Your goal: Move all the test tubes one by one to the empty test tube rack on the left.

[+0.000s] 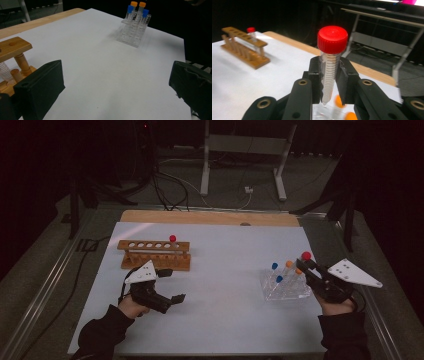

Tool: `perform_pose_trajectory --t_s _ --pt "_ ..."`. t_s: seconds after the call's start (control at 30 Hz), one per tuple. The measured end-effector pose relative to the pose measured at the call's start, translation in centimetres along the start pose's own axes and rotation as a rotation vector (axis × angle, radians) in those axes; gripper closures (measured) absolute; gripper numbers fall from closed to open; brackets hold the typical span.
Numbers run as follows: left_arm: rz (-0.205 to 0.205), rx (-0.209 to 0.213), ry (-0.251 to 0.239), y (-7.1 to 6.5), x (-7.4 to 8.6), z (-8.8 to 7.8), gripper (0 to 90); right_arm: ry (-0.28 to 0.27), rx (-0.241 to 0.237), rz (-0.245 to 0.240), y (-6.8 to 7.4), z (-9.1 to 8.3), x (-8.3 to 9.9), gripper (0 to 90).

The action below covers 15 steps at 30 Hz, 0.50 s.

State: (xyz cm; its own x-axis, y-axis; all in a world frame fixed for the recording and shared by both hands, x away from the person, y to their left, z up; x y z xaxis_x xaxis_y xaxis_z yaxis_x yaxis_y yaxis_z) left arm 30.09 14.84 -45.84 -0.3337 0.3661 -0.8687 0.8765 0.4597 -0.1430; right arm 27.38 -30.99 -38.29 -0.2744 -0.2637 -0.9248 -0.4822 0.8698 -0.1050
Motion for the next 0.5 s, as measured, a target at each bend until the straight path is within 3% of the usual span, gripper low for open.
perform_pose_trajectory --t_s 0.2,0.5 --pt "0.018 -0.008 0.024 -0.6 -0.2 0.4 0.7 0.02 -0.074 -0.019 2.0 1.5 0.1 74.9" --pt "0.049 0.032 0.042 -2.0 -1.5 1.2 0.7 0.057 -0.192 -0.051 5.4 3.5 0.6 74.9"
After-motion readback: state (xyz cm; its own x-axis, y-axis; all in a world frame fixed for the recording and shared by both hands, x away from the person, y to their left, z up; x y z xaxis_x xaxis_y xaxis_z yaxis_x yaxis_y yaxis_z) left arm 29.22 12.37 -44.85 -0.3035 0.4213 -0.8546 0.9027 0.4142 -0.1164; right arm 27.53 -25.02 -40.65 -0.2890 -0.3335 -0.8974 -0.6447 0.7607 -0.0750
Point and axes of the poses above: each handheld gripper's, and its own axes: z roughly forward along the jaws, x roughly out of its underside, y roughly to its left, the point moved 2 cm from there along z, roughly forward along the jaws, and after that the axes turned 5 degrees about y, right-handed, at the moved point
